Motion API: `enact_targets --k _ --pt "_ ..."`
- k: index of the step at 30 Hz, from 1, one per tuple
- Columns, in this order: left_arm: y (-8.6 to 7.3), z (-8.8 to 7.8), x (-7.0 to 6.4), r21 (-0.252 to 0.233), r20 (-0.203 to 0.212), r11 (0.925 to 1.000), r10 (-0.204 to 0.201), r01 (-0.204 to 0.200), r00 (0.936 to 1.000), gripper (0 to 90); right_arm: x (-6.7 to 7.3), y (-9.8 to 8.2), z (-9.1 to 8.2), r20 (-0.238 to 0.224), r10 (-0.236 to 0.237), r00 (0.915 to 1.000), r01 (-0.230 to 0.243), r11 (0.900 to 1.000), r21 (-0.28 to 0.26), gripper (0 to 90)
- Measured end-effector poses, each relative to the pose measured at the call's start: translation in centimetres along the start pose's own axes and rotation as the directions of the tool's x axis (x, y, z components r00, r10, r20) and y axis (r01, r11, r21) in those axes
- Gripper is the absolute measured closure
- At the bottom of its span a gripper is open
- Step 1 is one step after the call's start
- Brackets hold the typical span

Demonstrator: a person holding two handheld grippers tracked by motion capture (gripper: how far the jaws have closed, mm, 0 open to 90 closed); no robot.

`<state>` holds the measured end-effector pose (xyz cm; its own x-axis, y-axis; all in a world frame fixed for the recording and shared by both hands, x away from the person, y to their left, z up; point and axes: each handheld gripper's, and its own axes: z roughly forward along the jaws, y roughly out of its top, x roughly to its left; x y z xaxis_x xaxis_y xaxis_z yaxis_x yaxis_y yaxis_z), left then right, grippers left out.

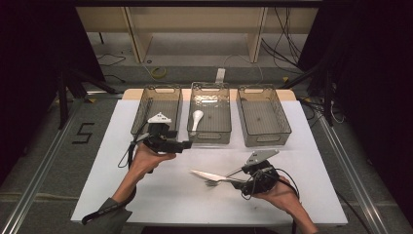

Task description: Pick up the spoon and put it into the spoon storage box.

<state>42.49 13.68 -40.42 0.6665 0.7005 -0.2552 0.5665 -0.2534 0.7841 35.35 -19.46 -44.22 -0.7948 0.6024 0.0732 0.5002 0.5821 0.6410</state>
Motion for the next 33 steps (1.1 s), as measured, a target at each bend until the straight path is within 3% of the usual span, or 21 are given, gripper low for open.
enact_targets --k 11,14,19,20,22,26,33 --pt "-3.1 -2.1 -0.6 -0.022 -0.012 0.9994 0.028 -0.028 0.9995 18.8 -0.6 0.4 0.7 -0.004 -0.007 1.0000 0.008 0.998 0.065 33.9" --pt "-3.5 -2.3 -1.0 -0.014 -0.017 0.9984 0.055 -0.055 0.9984 18.2 -0.7 0.5 0.9 0.000 -0.025 0.9997 0.025 0.997 0.078 33.5" --pt "-4.2 -2.6 -1.5 -0.024 -0.010 0.9976 0.065 -0.066 0.9978 17.2 -0.9 0.8 1.0 -0.008 -0.011 0.9999 0.012 0.993 0.119 32.3" --pt "-4.4 -2.7 -1.6 -0.029 -0.010 0.9973 0.068 -0.068 0.9977 17.2 -1.0 0.9 1.2 -0.001 -0.027 0.9996 0.027 0.992 0.120 32.2" --pt "-4.5 -3.0 -1.8 -0.041 -0.010 0.9971 0.063 -0.063 0.9980 16.6 -1.1 1.1 1.3 -0.006 -0.017 0.9998 0.018 0.991 0.135 31.8" --pt "-4.9 -3.8 -1.8 -0.077 -0.012 0.9958 0.049 -0.049 0.9987 16.1 -1.2 1.4 1.4 0.003 -0.041 0.9991 0.041 0.989 0.140 31.7" --pt "-5.6 -4.3 -1.9 -0.072 -0.020 0.9962 0.047 -0.048 0.9987 15.7 -1.2 1.7 1.7 -0.006 -0.052 0.9986 0.052 0.983 0.175 31.6"
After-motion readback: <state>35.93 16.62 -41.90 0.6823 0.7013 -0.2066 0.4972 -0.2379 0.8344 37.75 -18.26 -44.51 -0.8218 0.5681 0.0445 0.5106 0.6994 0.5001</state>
